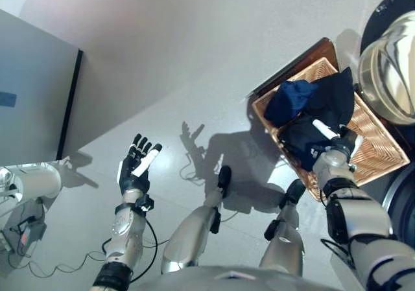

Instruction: Pick up the clothes and place them into the washing machine

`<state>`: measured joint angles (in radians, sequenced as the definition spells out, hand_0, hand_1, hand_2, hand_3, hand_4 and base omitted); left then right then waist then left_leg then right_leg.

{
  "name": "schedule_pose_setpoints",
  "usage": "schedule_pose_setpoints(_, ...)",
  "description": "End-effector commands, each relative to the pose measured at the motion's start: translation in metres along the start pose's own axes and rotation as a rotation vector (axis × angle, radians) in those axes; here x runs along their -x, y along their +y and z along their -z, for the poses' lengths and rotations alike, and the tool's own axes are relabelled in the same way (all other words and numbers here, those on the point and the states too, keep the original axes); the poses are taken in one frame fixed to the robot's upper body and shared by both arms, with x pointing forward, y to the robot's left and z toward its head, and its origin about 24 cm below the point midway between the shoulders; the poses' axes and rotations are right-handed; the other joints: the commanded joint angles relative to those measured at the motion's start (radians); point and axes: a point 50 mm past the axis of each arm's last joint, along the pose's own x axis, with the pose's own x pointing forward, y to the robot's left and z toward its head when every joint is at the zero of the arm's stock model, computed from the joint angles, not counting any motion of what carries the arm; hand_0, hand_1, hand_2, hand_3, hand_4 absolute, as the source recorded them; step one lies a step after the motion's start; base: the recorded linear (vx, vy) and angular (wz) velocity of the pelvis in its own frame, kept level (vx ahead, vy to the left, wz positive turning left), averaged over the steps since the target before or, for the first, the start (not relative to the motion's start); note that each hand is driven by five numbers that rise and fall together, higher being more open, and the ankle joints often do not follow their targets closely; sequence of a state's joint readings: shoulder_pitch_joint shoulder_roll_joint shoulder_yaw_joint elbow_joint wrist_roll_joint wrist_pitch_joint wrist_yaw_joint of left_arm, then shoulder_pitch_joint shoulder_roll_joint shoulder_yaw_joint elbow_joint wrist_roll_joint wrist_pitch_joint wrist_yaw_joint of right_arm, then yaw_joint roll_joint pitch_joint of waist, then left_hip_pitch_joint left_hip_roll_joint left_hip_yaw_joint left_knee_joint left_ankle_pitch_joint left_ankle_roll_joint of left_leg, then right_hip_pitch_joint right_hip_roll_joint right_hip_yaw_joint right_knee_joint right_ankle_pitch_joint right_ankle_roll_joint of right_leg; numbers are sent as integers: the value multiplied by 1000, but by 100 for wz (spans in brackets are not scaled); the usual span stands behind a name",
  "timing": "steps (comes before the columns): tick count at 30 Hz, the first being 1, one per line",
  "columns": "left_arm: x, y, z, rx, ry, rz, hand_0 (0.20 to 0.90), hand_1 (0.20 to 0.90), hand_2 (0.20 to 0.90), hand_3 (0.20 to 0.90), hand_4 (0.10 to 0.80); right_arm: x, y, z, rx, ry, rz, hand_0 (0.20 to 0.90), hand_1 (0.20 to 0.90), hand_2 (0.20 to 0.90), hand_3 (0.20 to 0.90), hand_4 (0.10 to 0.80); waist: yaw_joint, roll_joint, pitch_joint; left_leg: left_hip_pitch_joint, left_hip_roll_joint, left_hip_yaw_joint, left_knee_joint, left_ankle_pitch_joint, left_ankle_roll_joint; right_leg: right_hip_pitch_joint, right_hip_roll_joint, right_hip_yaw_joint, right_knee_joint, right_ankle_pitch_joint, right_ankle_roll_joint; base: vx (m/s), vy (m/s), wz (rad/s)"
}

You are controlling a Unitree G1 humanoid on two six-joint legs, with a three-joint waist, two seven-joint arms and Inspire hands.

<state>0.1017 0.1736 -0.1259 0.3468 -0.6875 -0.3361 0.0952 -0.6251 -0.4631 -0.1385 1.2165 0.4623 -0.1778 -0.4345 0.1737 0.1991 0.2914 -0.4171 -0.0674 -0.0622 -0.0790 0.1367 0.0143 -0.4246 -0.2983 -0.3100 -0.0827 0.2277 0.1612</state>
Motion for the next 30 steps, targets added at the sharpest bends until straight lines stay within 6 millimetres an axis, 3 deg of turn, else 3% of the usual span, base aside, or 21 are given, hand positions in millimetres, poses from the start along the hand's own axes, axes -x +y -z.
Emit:
schedule_pose_setpoints(1,-5,14,-37,-28,-189,-24,900,900,900,900,800,-10,-27,-33,-102,-157,97,200,200,200,200,300,-23,-16,-26,33,26,9,-8,-61,-134,58,-84,57,22,-32,60,-29,7,-11)
schedule_pose_setpoints(5,-2,17,-34,-16,-182,-40,900,900,900,900,800,-12,-39,-42,-218,-176,155,200,200,200,200,300,-33,-5,-27,45,27,27,-8,-66,-134,52,-82,75,23,-31,59,-30,18,-19)
schedule_pose_setpoints(22,1,26,-23,19,-138,-78,900,900,900,900,800,-2,-58,-69,-585,-372,121,200,200,200,200,300,-89,-12,-60,86,36,71,-8,-75,-132,51,-75,120,24,-29,51,1,1,-12)
schedule_pose_setpoints(26,2,27,-17,45,-116,-92,900,900,900,900,800,4,-68,-87,-817,-470,104,200,200,200,200,300,-107,-7,-72,101,35,81,-8,-82,-131,52,-73,135,25,-32,49,18,5,-11)
schedule_pose_setpoints(30,3,27,-14,56,-104,-95,900,900,900,900,800,4,-73,-80,-893,-459,126,200,200,200,200,300,-111,-4,-77,101,35,86,-8,-84,-131,48,-71,141,25,-33,48,7,2,-8)
